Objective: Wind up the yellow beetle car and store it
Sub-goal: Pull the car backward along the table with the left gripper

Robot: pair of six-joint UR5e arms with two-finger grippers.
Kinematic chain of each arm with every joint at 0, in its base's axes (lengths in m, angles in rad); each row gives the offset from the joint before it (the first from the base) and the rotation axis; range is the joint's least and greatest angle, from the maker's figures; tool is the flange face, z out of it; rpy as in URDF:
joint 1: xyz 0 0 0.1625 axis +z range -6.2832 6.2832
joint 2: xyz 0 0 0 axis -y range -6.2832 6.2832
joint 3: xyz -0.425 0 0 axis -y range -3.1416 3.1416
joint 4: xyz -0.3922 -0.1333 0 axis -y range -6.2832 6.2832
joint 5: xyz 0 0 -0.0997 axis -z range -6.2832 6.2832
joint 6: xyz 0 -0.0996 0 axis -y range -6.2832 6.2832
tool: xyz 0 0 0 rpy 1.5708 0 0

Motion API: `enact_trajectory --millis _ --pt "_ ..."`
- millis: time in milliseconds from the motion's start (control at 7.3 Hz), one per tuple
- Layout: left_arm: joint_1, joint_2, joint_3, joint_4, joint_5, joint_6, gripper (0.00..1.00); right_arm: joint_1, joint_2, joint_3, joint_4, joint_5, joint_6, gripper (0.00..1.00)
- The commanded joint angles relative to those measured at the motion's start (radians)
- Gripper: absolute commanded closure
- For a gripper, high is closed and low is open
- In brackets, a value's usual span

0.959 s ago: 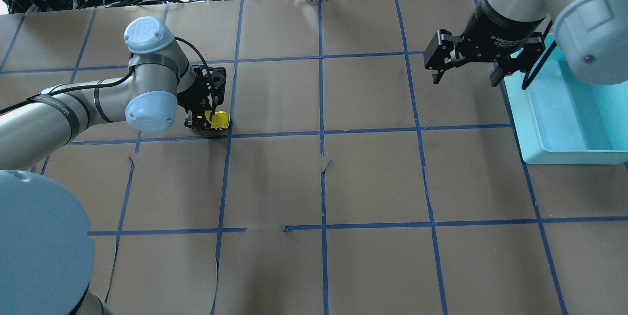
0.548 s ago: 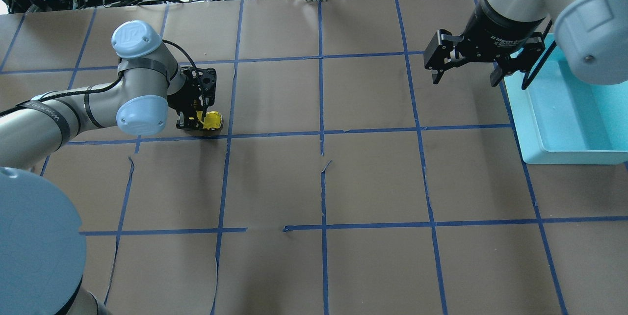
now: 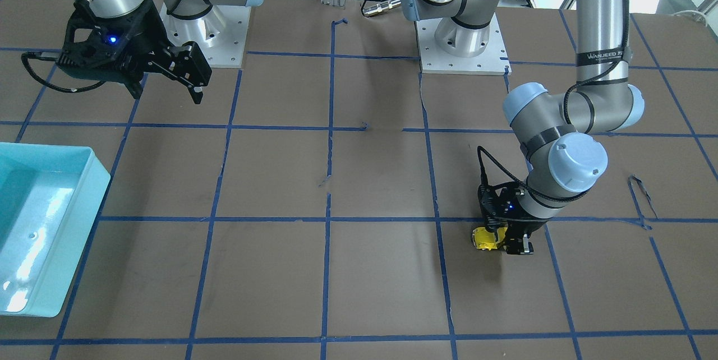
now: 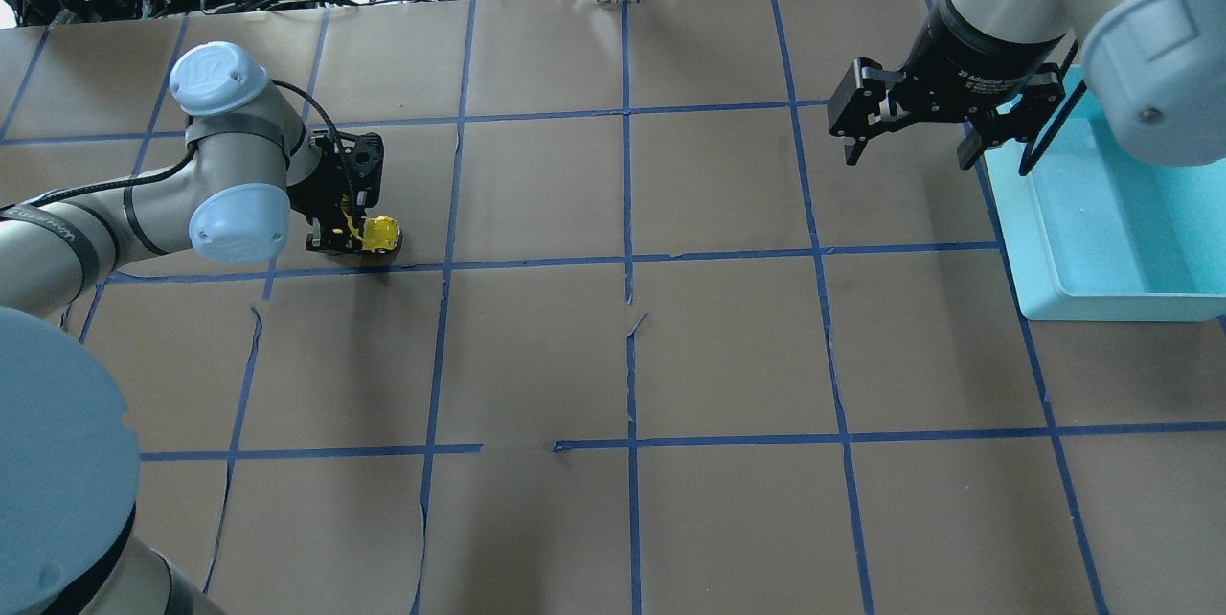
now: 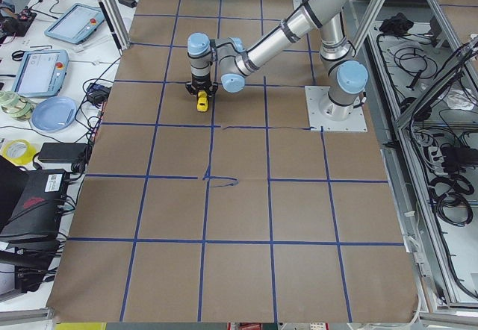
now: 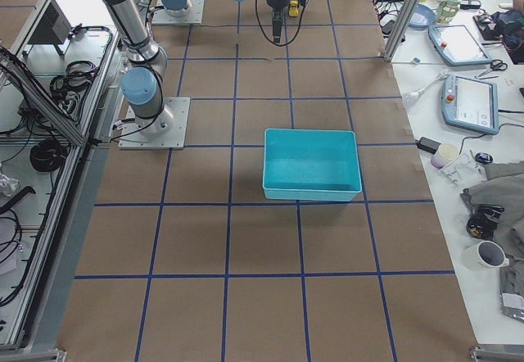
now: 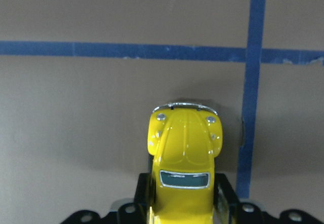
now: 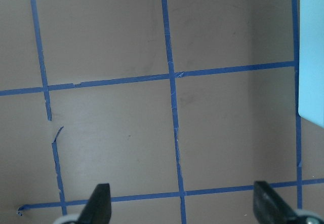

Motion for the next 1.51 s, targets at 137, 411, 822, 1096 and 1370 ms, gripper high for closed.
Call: enact_trajectory --millis 137,411,822,1096,1370 --pt "0.056 -0.001 0.0 0.005 -0.001 0.021 0.79 0.0 0.001 -0.001 0.0 0.001 0.001 0.0" --pt "0.064 0.001 0.0 0.006 0.005 0.023 0.76 0.001 0.001 0.001 0.0 0.003 -0.001 0.0" --pt "0.109 0.004 0.0 0.005 0.004 0.055 0.76 0.0 0.001 0.001 0.0 0.001 -0.001 0.0" --pt "0.107 0.013 0.001 0.002 -0.001 0.046 0.26 0.001 0.002 0.001 0.0 0.003 -0.002 0.0" --pt "0.106 0.019 0.003 0.0 0.005 0.04 0.0 0.001 0.001 0.001 0.0 0.003 -0.002 0.0"
